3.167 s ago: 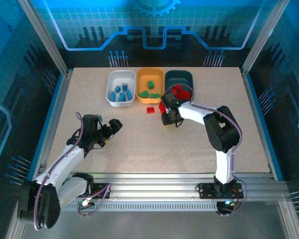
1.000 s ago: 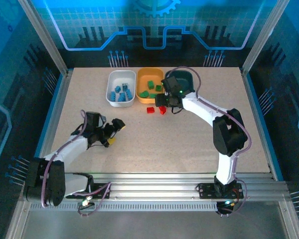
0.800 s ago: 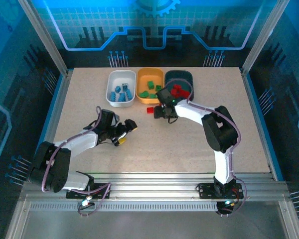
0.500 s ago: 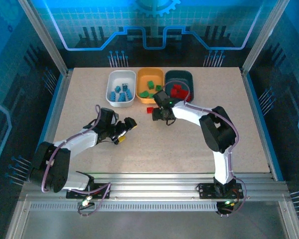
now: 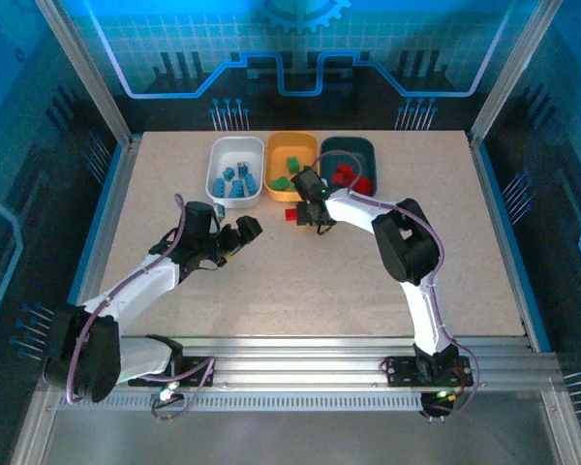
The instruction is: Sort the legos into containers by color
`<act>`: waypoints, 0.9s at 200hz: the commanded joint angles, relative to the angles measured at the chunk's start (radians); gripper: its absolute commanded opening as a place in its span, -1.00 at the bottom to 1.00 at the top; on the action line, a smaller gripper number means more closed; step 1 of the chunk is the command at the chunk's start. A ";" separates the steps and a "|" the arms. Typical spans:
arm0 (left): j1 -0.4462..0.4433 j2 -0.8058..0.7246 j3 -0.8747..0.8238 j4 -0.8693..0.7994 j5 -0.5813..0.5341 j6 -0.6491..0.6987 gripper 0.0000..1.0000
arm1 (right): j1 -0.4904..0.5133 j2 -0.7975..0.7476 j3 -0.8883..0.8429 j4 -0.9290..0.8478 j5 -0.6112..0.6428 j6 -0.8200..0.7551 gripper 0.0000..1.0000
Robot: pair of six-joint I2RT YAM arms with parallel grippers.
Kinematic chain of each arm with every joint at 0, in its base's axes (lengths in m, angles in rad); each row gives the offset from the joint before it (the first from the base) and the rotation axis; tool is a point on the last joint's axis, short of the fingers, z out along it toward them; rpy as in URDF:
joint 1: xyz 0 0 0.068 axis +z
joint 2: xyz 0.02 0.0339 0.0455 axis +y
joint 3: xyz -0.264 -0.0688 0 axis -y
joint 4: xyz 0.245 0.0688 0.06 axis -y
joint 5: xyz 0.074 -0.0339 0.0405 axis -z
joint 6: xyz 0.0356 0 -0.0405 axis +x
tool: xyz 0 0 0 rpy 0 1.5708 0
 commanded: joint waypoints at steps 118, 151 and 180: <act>0.002 -0.003 0.001 0.003 -0.002 0.004 0.98 | 0.034 -0.323 -0.276 0.114 0.069 -0.091 -0.46; 0.001 -0.003 0.003 0.001 0.012 0.003 0.98 | -0.009 -0.386 -0.252 0.106 0.094 -0.139 -0.45; -0.002 0.024 0.020 -0.002 0.032 0.002 0.98 | -0.124 -0.281 -0.130 0.079 0.046 -0.172 -0.43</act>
